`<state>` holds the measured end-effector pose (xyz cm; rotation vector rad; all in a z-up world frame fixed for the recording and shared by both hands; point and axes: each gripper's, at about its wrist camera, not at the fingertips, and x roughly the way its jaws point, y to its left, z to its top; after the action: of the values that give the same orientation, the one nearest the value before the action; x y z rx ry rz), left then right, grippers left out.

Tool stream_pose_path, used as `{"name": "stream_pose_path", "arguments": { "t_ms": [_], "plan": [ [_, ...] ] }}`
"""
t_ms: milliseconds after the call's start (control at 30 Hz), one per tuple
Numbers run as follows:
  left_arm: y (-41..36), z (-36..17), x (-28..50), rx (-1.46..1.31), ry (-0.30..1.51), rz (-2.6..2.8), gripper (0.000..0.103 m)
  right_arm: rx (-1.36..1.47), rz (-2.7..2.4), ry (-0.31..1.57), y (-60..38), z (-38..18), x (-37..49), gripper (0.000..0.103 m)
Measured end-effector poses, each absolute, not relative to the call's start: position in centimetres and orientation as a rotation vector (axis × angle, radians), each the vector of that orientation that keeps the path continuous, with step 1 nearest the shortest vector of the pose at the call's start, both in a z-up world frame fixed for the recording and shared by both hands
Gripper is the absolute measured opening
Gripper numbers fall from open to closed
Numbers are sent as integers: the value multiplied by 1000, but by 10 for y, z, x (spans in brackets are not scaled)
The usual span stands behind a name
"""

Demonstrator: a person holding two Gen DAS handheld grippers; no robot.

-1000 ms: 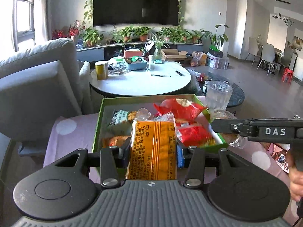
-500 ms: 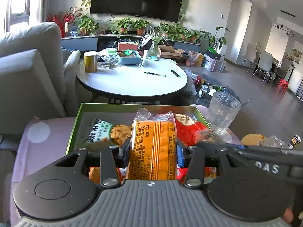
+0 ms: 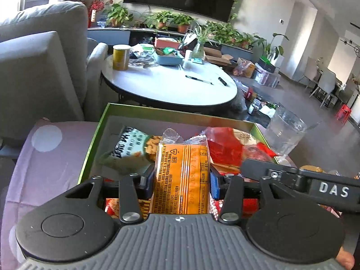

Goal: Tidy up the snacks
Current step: 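Carry the orange cake pack into the green box and open the left tool, then lower the clear-wrapped bar into the box and open the right tool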

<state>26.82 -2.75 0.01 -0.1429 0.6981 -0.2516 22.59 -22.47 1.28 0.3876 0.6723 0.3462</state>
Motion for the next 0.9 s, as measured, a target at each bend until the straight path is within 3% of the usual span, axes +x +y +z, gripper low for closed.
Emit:
{"name": "stream_pose_path", "arguments": {
  "t_ms": [567,633,733,900],
  "plan": [
    [-26,-4,274,-169,703,-247,44,433,341,636,-227,13,228,73],
    [-31,-2,275,-167,687,-265,49,441,331,634,-230,12,225,73],
    [-34,0,275,-177,673,-283,72,459,321,631,-235,12,222,73],
    [-32,3,263,-146,659,-262,73,453,321,625,-242,12,214,73]
  ]
}}
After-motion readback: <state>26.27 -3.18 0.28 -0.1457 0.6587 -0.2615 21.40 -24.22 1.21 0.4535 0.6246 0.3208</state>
